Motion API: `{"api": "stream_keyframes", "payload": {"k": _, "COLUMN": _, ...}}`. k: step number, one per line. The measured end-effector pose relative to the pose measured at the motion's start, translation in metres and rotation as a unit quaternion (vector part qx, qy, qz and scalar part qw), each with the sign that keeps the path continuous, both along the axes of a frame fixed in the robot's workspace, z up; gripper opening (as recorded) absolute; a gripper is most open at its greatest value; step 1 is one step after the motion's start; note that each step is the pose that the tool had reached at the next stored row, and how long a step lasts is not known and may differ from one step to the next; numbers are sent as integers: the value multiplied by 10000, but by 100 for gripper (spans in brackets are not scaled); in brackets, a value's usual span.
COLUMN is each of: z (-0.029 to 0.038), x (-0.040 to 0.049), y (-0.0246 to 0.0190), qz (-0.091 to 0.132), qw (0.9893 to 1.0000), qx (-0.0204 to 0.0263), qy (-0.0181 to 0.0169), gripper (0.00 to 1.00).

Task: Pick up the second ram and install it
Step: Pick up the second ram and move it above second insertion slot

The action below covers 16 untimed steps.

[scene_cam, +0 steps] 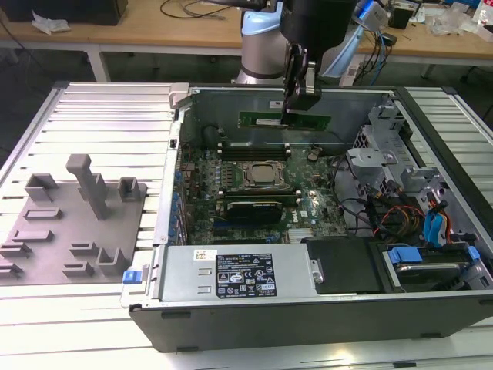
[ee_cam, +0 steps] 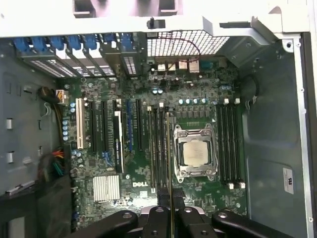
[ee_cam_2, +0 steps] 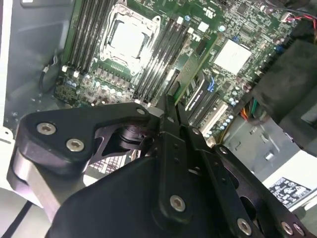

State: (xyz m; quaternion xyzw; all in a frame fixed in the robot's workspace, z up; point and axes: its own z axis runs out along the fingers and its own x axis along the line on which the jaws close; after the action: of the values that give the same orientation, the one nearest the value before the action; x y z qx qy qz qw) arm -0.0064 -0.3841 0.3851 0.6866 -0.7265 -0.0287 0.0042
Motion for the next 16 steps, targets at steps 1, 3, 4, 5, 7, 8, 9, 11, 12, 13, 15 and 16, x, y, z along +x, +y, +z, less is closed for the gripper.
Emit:
{"api": "stream_keyframes", "payload": {"k": 1, "z": -45, "x": 4, "y": 3, "qz": 0, "qw": 10000, "qx": -2, "qy": 2, "gripper": 13}}
{"api": "stream_keyframes", "payload": {"k": 3, "z": -128, "x": 10, "y": 3, "qz": 0, "qw": 10000, "qx": -1, "qy": 5, "gripper": 13}}
{"api": "stream_keyframes", "payload": {"k": 4, "z": -155, "x": 13, "y": 3, "qz": 0, "qw": 10000, "qx": -2, "qy": 8, "gripper": 13}}
{"api": "stream_keyframes", "payload": {"k": 5, "z": -173, "x": 15, "y": 4, "qz": 0, "qw": 10000, "qx": -1, "qy": 9, "gripper": 13}}
{"api": "stream_keyframes", "payload": {"k": 7, "z": -214, "x": 17, "y": 4, "qz": -1, "qw": 10000, "qx": -1, "qy": 9, "gripper": 13}}
{"api": "stream_keyframes", "payload": {"k": 8, "z": -232, "x": 19, "y": 4, "qz": 0, "qw": 10000, "qx": -1, "qy": 9, "gripper": 13}}
{"api": "stream_keyframes", "payload": {"k": 9, "z": -244, "x": 19, "y": 4, "qz": 0, "qw": 10000, "qx": -1, "qy": 10, "gripper": 13}}
{"api": "stream_keyframes", "payload": {"k": 11, "z": -281, "x": 21, "y": 5, "qz": 0, "qw": 10000, "qx": -1, "qy": 10, "gripper": 13}}
{"api": "stream_keyframes", "payload": {"k": 12, "z": -316, "x": 21, "y": 4, "qz": 0, "qw": 10000, "qx": -2, "qy": 10, "gripper": 13}}
{"api": "stream_keyframes", "payload": {"k": 13, "z": -349, "x": 21, "y": 4, "qz": 0, "qw": 10000, "qx": -1, "qy": 10, "gripper": 13}}
{"api": "stream_keyframes", "payload": {"k": 15, "z": -379, "x": 21, "y": 5, "qz": 0, "qw": 10000, "qx": -1, "qy": 9, "gripper": 13}}
{"api": "stream_keyframes", "payload": {"k": 16, "z": -391, "x": 21, "y": 5, "qz": 0, "qw": 10000, "qx": -1, "qy": 10, "gripper": 13}}
